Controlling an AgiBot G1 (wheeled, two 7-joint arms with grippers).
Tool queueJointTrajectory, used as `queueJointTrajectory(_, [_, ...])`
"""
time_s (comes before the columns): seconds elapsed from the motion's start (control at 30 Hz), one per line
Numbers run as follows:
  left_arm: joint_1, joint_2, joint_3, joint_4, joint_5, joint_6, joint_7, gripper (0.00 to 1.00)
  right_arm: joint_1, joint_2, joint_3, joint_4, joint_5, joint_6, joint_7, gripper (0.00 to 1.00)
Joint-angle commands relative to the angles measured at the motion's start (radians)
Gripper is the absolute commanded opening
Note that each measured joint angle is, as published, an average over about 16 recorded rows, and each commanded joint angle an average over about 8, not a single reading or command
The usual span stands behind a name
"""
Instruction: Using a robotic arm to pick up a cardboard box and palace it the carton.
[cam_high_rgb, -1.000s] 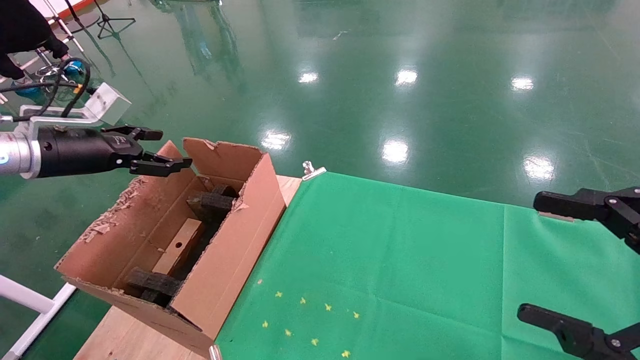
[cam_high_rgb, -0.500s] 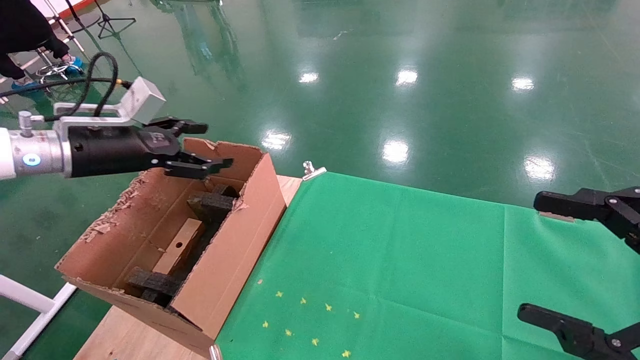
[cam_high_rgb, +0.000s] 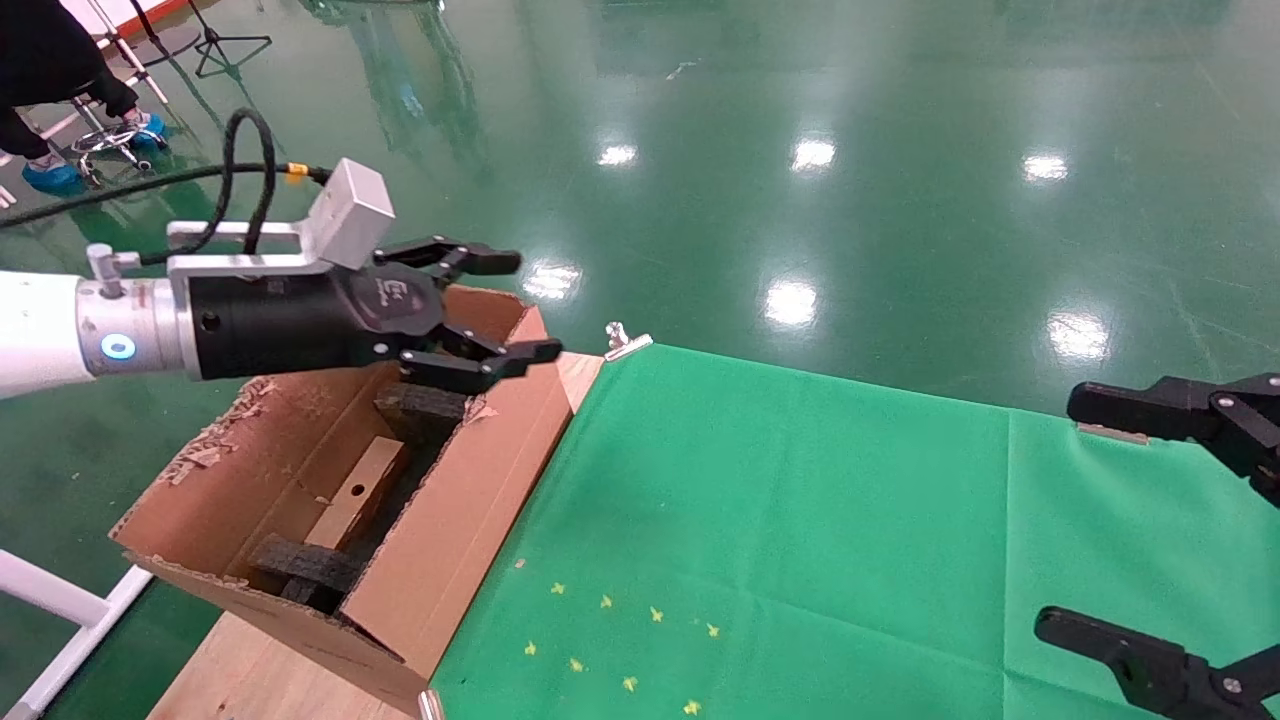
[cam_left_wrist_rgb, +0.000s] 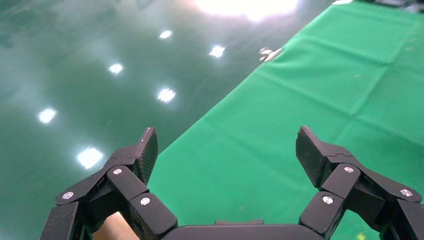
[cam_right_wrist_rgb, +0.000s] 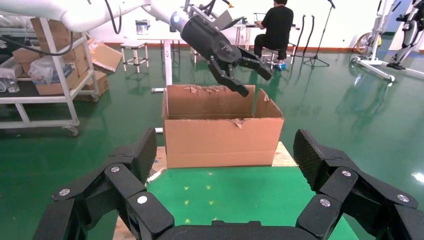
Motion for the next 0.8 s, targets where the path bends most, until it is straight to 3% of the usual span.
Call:
queueJointTrajectory(0.03, [0.018,0.003,-0.004,-0.025,-0.030,0.007,0.001,1.00,0.000,0.000,0.000,0.000,0.000,0.000,0.000,1.00])
queueJointTrajectory(0.8, [0.231,0.037,-0.051,-0.321,-0.375,0.083,0.016,1.00,0.000,0.000,0.000,0.000,0.000,0.000,0.000,1.00])
